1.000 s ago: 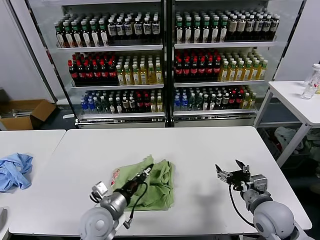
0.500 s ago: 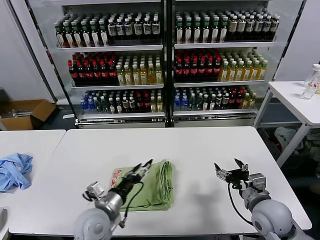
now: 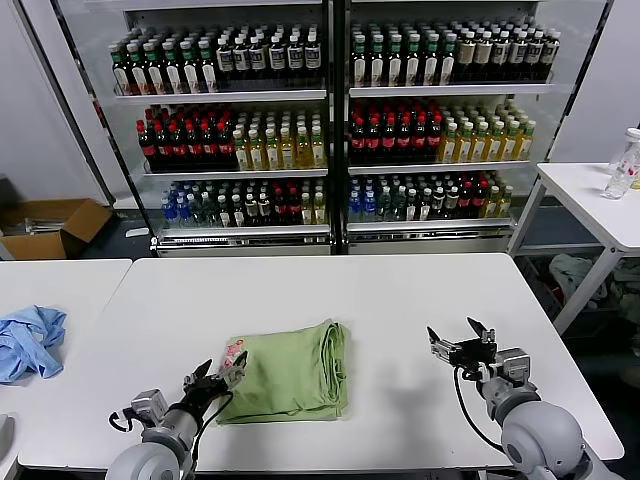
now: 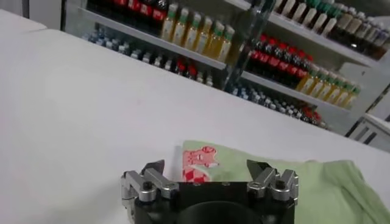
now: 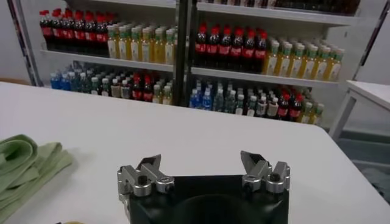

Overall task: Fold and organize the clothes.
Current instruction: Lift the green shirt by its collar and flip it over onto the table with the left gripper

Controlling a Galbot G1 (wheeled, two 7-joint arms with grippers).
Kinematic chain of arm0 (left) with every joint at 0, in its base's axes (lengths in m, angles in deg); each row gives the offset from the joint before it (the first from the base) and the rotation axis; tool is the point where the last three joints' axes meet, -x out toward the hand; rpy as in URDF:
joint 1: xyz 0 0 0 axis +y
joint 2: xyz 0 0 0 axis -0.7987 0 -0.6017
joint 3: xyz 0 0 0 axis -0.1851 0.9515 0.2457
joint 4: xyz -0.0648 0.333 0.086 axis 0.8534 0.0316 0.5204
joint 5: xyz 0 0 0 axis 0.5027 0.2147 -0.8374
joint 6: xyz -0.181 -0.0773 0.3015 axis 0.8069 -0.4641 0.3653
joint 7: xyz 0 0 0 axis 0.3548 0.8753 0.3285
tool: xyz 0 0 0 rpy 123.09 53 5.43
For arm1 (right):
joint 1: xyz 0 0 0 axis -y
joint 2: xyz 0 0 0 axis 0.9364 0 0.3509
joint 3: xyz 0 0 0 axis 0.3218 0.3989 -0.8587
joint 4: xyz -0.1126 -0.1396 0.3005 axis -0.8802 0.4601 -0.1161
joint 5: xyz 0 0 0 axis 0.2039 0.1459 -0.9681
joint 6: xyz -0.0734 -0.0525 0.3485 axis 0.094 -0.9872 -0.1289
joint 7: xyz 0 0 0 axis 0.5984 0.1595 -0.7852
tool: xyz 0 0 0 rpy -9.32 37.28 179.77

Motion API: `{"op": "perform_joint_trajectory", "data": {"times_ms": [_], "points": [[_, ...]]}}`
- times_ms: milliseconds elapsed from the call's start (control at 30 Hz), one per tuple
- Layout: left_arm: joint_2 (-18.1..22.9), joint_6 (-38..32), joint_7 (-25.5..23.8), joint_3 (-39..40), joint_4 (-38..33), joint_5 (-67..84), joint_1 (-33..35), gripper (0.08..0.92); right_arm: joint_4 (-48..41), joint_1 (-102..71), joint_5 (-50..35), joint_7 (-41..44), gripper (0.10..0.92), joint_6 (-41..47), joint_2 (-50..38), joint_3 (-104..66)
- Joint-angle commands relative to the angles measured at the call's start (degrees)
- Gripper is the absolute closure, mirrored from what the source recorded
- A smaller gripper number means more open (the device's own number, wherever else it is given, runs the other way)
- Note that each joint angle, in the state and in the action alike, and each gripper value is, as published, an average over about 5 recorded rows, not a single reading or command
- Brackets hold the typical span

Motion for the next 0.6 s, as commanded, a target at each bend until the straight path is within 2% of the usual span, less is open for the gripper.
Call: {"op": "perform_joint_trajectory", "data": {"times_ms": [33,233,600], "points": [[0.76,2.68,-2.07,-0.41,1.79,-1.98,2.27,0.177,0.75,-0.81,0.05,-0.04,0.203,0.0,-0.2,-1.21],[1.46,2.34,-2.89,0.65,3.6,-0.16,1.27,0.202,0.82,-1.15,0.15,-0.07,0.203,-0.05,-0.1,-1.57],[2.42,2.12,-4.94,-3.38,4.72,22.46,-1.13,0.491,1.04,-0.93,0.38,-0.28,0.203,0.04,0.32,-1.37]]}}
